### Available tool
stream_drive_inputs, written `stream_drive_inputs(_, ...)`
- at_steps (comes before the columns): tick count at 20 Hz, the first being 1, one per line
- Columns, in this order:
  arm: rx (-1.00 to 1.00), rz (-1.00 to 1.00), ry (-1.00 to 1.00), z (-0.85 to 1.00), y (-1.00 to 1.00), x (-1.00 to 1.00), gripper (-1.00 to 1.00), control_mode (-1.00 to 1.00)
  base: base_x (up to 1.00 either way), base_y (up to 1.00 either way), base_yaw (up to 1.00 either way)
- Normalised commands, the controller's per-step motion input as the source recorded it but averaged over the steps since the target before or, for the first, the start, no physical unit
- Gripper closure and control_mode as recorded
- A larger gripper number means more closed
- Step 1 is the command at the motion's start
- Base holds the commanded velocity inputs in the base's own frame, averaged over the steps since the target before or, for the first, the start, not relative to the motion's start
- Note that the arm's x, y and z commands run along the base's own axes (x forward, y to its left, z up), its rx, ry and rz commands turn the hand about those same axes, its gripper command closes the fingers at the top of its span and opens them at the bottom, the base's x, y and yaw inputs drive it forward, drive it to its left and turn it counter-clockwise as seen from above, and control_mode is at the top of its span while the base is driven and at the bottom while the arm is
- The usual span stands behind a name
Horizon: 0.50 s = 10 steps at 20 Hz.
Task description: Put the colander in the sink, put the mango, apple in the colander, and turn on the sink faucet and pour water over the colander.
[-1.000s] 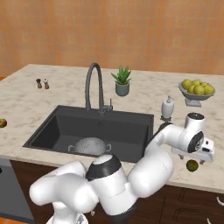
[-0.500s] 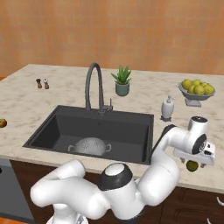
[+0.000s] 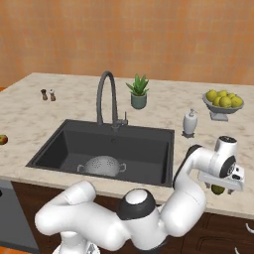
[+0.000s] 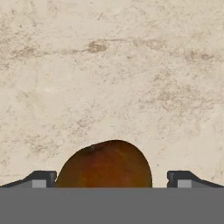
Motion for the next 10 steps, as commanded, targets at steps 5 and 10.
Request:
stream_drive_inputs(5,0.0,0.0,0.01,-0.02,0.0,0.0,-1.0,-1.0,0.0,0.0,0.0)
stream_drive_inputs(10,0.0,0.0,0.0,0.0,0.0,0.0,-1.0,-1.0,0.0,0.0,0.0)
